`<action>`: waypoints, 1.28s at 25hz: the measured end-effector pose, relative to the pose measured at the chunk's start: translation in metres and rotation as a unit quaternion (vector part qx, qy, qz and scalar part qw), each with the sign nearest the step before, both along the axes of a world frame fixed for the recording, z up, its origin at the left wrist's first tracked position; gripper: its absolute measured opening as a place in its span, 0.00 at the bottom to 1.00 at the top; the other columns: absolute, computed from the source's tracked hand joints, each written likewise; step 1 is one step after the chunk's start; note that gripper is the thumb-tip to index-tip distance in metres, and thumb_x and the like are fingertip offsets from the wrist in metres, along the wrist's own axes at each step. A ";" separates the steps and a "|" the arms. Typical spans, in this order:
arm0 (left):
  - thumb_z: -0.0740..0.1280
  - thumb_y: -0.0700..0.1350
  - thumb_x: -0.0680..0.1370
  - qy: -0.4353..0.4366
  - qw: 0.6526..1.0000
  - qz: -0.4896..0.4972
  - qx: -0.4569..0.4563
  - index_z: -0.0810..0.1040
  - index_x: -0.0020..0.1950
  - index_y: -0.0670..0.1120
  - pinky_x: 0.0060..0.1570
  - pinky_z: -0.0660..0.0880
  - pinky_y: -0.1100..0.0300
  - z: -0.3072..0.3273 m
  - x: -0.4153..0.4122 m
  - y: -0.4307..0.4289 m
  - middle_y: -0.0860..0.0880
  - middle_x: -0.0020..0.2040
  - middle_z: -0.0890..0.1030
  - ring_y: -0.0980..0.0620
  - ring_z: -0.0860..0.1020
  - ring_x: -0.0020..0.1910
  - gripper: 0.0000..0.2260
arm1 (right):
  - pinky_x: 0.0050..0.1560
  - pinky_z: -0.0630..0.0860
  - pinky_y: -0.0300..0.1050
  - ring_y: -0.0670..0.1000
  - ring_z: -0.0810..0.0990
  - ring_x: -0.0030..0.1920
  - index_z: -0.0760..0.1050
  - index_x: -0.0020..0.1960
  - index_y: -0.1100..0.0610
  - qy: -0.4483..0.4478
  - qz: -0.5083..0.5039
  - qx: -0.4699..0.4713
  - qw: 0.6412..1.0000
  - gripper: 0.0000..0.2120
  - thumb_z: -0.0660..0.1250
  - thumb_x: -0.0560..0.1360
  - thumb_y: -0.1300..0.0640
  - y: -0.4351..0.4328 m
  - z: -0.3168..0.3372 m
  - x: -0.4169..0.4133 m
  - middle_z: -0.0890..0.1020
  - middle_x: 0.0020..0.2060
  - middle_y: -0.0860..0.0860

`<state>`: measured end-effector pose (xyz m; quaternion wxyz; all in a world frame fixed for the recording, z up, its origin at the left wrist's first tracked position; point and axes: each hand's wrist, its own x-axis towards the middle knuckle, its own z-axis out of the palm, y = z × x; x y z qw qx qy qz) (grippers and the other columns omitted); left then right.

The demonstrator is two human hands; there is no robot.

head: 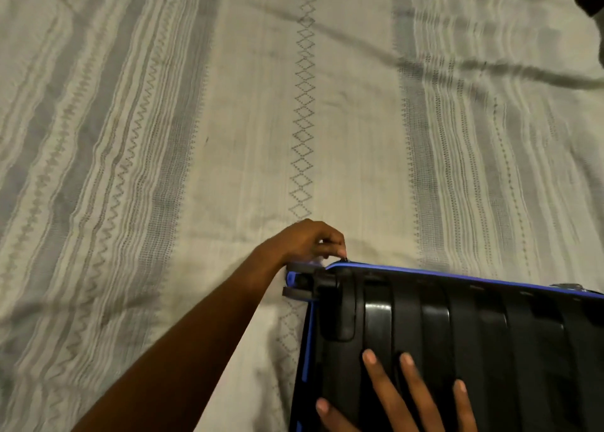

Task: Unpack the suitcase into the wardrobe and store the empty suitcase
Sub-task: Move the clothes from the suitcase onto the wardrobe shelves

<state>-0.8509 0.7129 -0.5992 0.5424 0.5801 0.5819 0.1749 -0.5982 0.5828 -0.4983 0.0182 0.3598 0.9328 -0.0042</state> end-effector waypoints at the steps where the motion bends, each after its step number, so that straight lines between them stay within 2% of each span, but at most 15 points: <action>1: 0.68 0.48 0.77 -0.001 1.000 -0.028 0.000 0.80 0.40 0.52 0.46 0.73 0.63 0.000 0.005 0.009 0.55 0.37 0.81 0.58 0.78 0.39 0.06 | 0.59 0.65 0.73 0.55 0.66 0.70 0.61 0.67 0.26 -0.005 -0.018 0.004 1.000 0.27 0.57 0.68 0.27 0.012 0.002 -0.005 0.71 0.67 0.46; 4: 0.66 0.48 0.78 -0.053 0.995 -0.068 -0.054 0.80 0.43 0.49 0.46 0.73 0.60 -0.015 0.021 0.027 0.49 0.40 0.81 0.57 0.76 0.38 0.06 | 0.62 0.58 0.76 0.61 0.67 0.69 0.62 0.68 0.29 -0.024 -0.105 -0.032 0.994 0.33 0.54 0.65 0.22 0.056 0.003 -0.020 0.69 0.70 0.50; 7: 0.62 0.44 0.81 -0.139 0.972 -0.139 -0.131 0.78 0.43 0.47 0.43 0.71 0.62 -0.026 0.034 0.038 0.49 0.38 0.77 0.56 0.73 0.38 0.09 | 0.61 0.54 0.77 0.62 0.67 0.70 0.65 0.67 0.30 -0.017 -0.180 -0.065 0.981 0.36 0.48 0.63 0.19 0.092 0.004 -0.028 0.70 0.71 0.51; 10: 0.64 0.43 0.80 -0.067 0.954 -0.263 -0.126 0.79 0.45 0.45 0.46 0.71 0.62 -0.013 0.032 0.075 0.49 0.39 0.77 0.57 0.73 0.38 0.06 | 0.63 0.51 0.78 0.62 0.70 0.69 0.69 0.64 0.31 -0.015 -0.196 -0.090 0.976 0.32 0.48 0.66 0.20 0.100 0.003 -0.035 0.73 0.68 0.49; 13: 0.67 0.49 0.77 0.073 0.935 -0.335 -0.091 0.81 0.45 0.52 0.53 0.73 0.56 0.011 0.037 0.092 0.55 0.41 0.80 0.57 0.76 0.42 0.04 | 0.63 0.50 0.80 0.62 0.71 0.67 0.71 0.64 0.33 -0.002 -0.193 -0.109 0.975 0.31 0.50 0.67 0.22 0.097 0.007 -0.037 0.77 0.65 0.50; 16: 0.66 0.53 0.78 0.156 0.944 -0.281 -0.069 0.81 0.55 0.50 0.58 0.72 0.55 0.037 0.045 0.081 0.52 0.53 0.81 0.53 0.77 0.54 0.10 | 0.63 0.49 0.79 0.62 0.73 0.66 0.72 0.62 0.35 0.005 -0.193 -0.126 0.973 0.30 0.51 0.68 0.23 0.097 0.011 -0.034 0.78 0.62 0.50; 18: 0.61 0.54 0.80 0.156 0.966 -0.195 -0.071 0.78 0.62 0.50 0.62 0.69 0.57 0.060 0.050 0.063 0.52 0.61 0.79 0.53 0.74 0.61 0.14 | 0.63 0.49 0.78 0.61 0.73 0.65 0.73 0.62 0.37 0.013 -0.192 -0.136 0.972 0.30 0.51 0.69 0.24 0.096 0.011 -0.032 0.79 0.61 0.51; 19: 0.59 0.54 0.81 0.142 0.978 -0.136 -0.074 0.78 0.62 0.50 0.62 0.68 0.59 0.073 0.054 0.052 0.52 0.63 0.78 0.53 0.74 0.61 0.15 | 0.63 0.49 0.78 0.61 0.73 0.65 0.73 0.62 0.39 0.021 -0.191 -0.140 0.971 0.30 0.51 0.69 0.24 0.095 0.011 -0.031 0.79 0.60 0.51; 22: 0.57 0.53 0.82 0.142 0.987 0.063 -0.042 0.79 0.48 0.49 0.54 0.71 0.55 0.097 0.085 0.001 0.48 0.53 0.82 0.48 0.78 0.54 0.14 | 0.65 0.51 0.76 0.59 0.73 0.66 0.74 0.61 0.42 0.050 -0.172 -0.135 0.975 0.28 0.53 0.71 0.27 0.089 0.014 -0.021 0.79 0.61 0.51; 23: 0.56 0.54 0.82 0.162 0.978 0.127 -0.015 0.78 0.46 0.49 0.52 0.73 0.54 0.102 0.097 -0.017 0.47 0.49 0.82 0.46 0.79 0.51 0.15 | 0.66 0.51 0.74 0.58 0.72 0.67 0.74 0.62 0.42 0.064 -0.159 -0.134 0.976 0.27 0.54 0.72 0.28 0.085 0.015 -0.013 0.77 0.63 0.51; 25: 0.51 0.58 0.81 0.233 0.953 0.185 0.056 0.79 0.50 0.50 0.52 0.74 0.52 0.108 0.117 -0.048 0.49 0.49 0.83 0.48 0.79 0.50 0.20 | 0.69 0.49 0.70 0.56 0.63 0.73 0.67 0.68 0.39 0.083 -0.126 -0.124 0.981 0.26 0.53 0.74 0.31 0.074 0.014 0.010 0.69 0.71 0.52; 27: 0.47 0.62 0.79 0.339 0.921 0.152 0.115 0.77 0.61 0.52 0.62 0.70 0.49 0.109 0.137 -0.076 0.49 0.60 0.80 0.47 0.76 0.61 0.25 | 0.70 0.47 0.69 0.56 0.55 0.76 0.58 0.73 0.36 0.083 -0.094 -0.102 0.987 0.26 0.51 0.76 0.33 0.056 0.013 0.046 0.58 0.76 0.51; 29: 0.47 0.64 0.78 0.410 0.891 0.155 0.121 0.69 0.71 0.53 0.71 0.60 0.44 0.112 0.165 -0.107 0.47 0.73 0.68 0.43 0.62 0.73 0.28 | 0.69 0.48 0.69 0.55 0.52 0.77 0.52 0.74 0.34 0.077 -0.095 -0.077 0.989 0.26 0.50 0.77 0.33 0.033 0.015 0.089 0.53 0.78 0.49; 30: 0.48 0.64 0.78 0.422 0.884 0.164 0.118 0.67 0.72 0.53 0.71 0.57 0.42 0.112 0.180 -0.126 0.47 0.75 0.63 0.42 0.58 0.75 0.27 | 0.69 0.47 0.69 0.55 0.52 0.77 0.50 0.75 0.34 0.075 -0.112 -0.074 0.988 0.27 0.49 0.77 0.33 0.020 0.016 0.112 0.52 0.78 0.49; 32: 0.46 0.61 0.80 0.425 0.880 0.178 0.114 0.68 0.71 0.54 0.71 0.57 0.42 0.112 0.214 -0.171 0.46 0.76 0.60 0.42 0.57 0.75 0.25 | 0.69 0.47 0.68 0.54 0.51 0.77 0.49 0.74 0.33 0.067 -0.166 -0.084 0.980 0.26 0.48 0.77 0.33 -0.007 0.017 0.156 0.51 0.78 0.48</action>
